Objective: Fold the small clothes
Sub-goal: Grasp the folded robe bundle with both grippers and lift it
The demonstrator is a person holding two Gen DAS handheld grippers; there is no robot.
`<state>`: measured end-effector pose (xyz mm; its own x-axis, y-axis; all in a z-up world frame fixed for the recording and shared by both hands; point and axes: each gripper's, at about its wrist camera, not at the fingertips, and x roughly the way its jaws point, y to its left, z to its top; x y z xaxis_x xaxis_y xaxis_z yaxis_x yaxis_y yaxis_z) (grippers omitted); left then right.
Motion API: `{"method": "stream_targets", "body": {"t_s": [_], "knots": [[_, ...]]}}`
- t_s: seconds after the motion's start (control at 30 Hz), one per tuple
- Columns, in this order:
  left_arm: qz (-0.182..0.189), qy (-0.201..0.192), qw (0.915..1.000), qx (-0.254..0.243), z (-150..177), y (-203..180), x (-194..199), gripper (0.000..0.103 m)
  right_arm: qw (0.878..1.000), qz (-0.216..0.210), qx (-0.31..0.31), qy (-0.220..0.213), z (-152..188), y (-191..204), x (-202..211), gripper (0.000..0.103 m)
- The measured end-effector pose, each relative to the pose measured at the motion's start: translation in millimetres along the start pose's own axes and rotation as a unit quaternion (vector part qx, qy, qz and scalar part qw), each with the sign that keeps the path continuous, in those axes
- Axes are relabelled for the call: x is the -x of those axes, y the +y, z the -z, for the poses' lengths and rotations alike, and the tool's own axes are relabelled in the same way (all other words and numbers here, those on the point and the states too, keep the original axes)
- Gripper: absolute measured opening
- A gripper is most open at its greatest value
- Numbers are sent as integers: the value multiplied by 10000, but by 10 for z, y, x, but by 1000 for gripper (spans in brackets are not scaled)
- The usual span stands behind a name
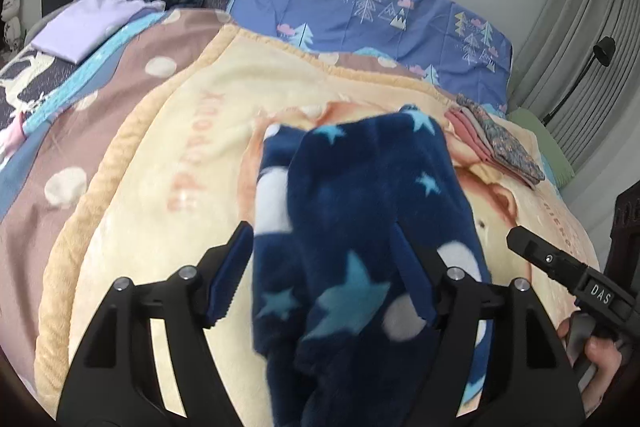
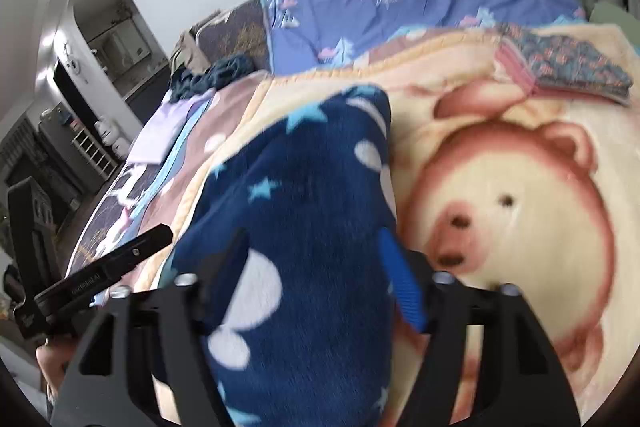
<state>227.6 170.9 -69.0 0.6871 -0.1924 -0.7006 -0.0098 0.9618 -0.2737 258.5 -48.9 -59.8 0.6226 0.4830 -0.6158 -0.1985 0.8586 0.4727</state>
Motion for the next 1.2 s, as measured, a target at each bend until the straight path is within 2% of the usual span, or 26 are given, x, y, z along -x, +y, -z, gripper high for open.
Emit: {"method": "stream_targets", "body": {"t_s": [0.1,0.23,0.33,0.37,0.43,0.5,0.6,0.63,0.7,0.73,0.9,1.03,1.13,1.2], "knots": [[55,238,9997,87,75,118,-23,85,9977,-330,-387,452,73,-157,-114,85],[667,678,9942,496,160,354,-163,93,9876,-694,-942,1043,169,-390,-293,86],[1136,905,9858,842,206,512,-270,96,9735,-1028,-1373,1515,253,-536,-455,89],[1240,1008,9828,929,216,543,-318,98,9666,-1255,-1554,1608,273,-590,-504,89],[1391,1293,9762,1046,234,617,-433,101,9603,-1494,-1642,1690,273,-633,-558,89],[1611,1535,9671,1230,254,691,-521,101,9514,-1822,-1757,1758,263,-670,-630,90],[2138,1992,9419,1655,275,792,-701,101,9399,-2116,-1856,1931,226,-703,-750,95],[2372,2145,9304,1793,293,819,-777,101,9384,-2163,-1832,1979,210,-703,-784,96],[2692,2294,9141,1983,321,860,-900,101,9358,-2246,-1766,2063,149,-700,-880,97],[2822,2316,9085,2033,328,860,-950,101,9348,-2283,-1730,2102,126,-696,-917,97],[3190,2303,8940,2144,300,770,-1203,101,9290,-2490,-1581,2235,-29,-648,-1126,102],[3203,2310,8957,2041,238,580,-1392,101,9244,-2618,-1720,2176,-63,-666,-1270,102],[3160,2278,9016,1881,240,515,-1364,101,9287,-2650,-1544,2086,-16,-636,-1233,102],[3203,2258,9027,1779,267,477,-1323,101,9330,-2645,-1384,2011,32,-594,-1155,98]]}}
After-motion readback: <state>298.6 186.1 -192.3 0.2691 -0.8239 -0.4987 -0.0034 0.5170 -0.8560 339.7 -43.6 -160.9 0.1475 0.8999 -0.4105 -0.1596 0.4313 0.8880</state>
